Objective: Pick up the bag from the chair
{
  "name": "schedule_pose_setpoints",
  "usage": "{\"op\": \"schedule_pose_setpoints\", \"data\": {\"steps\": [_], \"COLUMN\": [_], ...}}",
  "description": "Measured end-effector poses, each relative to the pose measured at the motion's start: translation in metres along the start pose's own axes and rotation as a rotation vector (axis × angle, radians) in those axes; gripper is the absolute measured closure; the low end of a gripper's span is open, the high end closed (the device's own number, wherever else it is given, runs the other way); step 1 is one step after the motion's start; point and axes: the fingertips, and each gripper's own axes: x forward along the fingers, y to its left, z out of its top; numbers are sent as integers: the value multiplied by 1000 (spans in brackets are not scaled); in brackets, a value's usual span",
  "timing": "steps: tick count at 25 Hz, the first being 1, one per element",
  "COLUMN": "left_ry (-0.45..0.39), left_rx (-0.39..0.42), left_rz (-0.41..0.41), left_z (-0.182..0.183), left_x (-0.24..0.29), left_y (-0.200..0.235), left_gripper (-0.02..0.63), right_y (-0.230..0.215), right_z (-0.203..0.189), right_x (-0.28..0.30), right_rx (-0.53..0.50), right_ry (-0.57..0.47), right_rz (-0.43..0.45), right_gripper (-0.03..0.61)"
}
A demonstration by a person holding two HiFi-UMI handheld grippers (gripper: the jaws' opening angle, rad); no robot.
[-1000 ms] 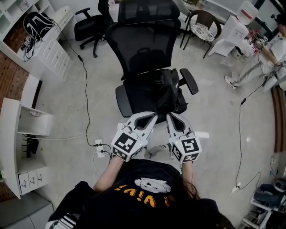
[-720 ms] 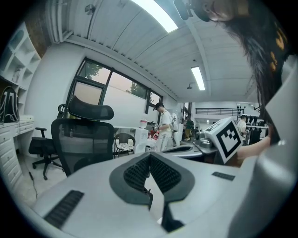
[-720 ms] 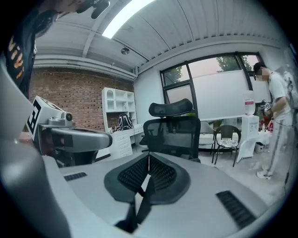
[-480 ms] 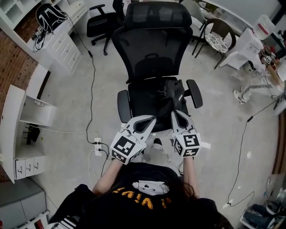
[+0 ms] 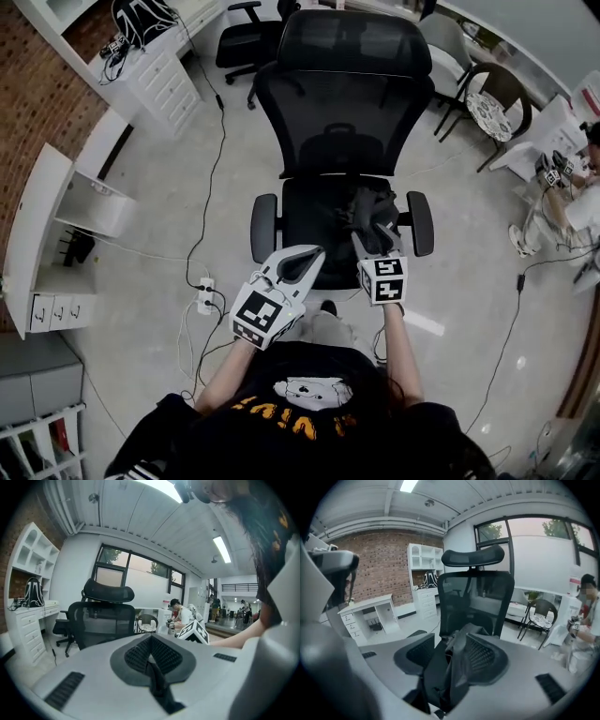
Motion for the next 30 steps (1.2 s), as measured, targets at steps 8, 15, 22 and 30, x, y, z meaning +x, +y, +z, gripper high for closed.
{"op": "schedule_pose_setpoints", "data": {"steps": [8,15,22,30], "left_ry": [11,24,41,44], "left_rx": [-21,-39,-60,-72], "left_rz": [135,232,299,350], "left_z": [-1,-5,-11,-16], "left_x": [2,-7,-18,-28], "left_y": [17,24,30,33], "left_gripper": [614,615,615,614], "right_y": [-19,-23,-16,-23], "right_z": [-66,-102,-105,-97], "right_x": [61,101,117,96], "right_rx": [3,44,13,46], "right_ry": [284,384,386,326], "right_rz": [-7,5,77,132], "right_gripper": [238,229,379,472]}}
